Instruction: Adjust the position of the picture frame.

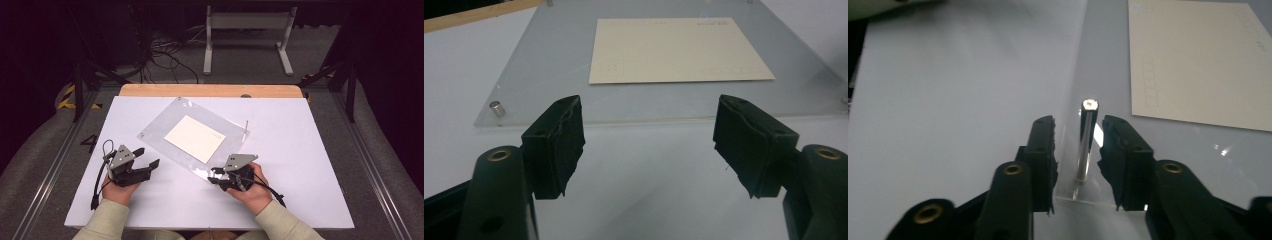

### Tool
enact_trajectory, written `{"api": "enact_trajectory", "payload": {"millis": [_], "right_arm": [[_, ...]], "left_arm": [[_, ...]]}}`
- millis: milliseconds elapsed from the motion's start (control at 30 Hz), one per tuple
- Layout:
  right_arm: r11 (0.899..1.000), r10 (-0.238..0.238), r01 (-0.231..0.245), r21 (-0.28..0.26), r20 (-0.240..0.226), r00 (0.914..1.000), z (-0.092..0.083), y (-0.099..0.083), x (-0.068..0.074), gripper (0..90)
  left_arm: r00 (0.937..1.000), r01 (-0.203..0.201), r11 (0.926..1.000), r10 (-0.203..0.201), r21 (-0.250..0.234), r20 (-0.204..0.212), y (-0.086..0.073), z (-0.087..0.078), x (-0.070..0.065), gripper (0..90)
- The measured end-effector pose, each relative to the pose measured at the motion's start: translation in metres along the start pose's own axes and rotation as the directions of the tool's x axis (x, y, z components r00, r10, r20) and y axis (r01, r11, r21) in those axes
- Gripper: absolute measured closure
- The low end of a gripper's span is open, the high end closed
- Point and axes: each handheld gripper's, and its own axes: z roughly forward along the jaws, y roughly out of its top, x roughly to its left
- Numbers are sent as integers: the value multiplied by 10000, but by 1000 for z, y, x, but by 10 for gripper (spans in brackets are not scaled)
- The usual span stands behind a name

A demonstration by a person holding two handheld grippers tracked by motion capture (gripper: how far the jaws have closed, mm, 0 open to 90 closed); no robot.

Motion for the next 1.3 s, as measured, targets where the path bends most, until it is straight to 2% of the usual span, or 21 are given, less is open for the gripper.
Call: {"api": "enact_trajectory", "payload": {"millis": [100,333,533,800,933,1033,1133,1167,1200,1233,1300], "right_arm": [[9999,-92,92,-144,-2,10000,-1,1,0,837],[9993,-335,330,198,292,9990,-5,5,3,847],[9986,-170,144,504,504,9986,-22,2,0,846],[9973,121,-188,712,940,9955,-53,-10,-3,846],[9959,384,-483,764,1259,9913,-70,-22,-8,846],[9928,707,-848,846,1568,9851,-80,-33,-14,846],[9900,953,-1115,864,1734,9802,-85,-42,-18,846],[9911,1004,-1135,698,1687,9805,-85,-44,-19,847],[9915,999,-1124,655,1710,9802,-85,-45,-19,846],[9915,999,-1124,655,1710,9802,-85,-45,-19,846],[9918,972,-1103,653,1773,9793,-85,-45,-18,846]], "left_arm": [[9999,97,9999,-97,101,-51,0,1,1,287],[9991,334,9992,-328,198,-281,0,1,5,288],[9959,795,9967,-786,174,-441,0,2,12,291],[9945,907,9953,-887,333,-565,4,8,13,298],[9922,1132,9923,-1102,500,-576,5,12,16,300],[9892,1377,9884,-1341,634,-589,7,15,18,306],[9850,1634,9842,-1588,685,-669,9,18,19,342],[9850,1634,9842,-1588,685,-669,9,18,19,374],[9827,1775,9816,-1730,710,-662,10,20,19,413],[9805,1898,9789,-1850,759,-660,10,21,20,413],[9787,2015,9755,-1969,887,-578,12,25,21,497]]}}
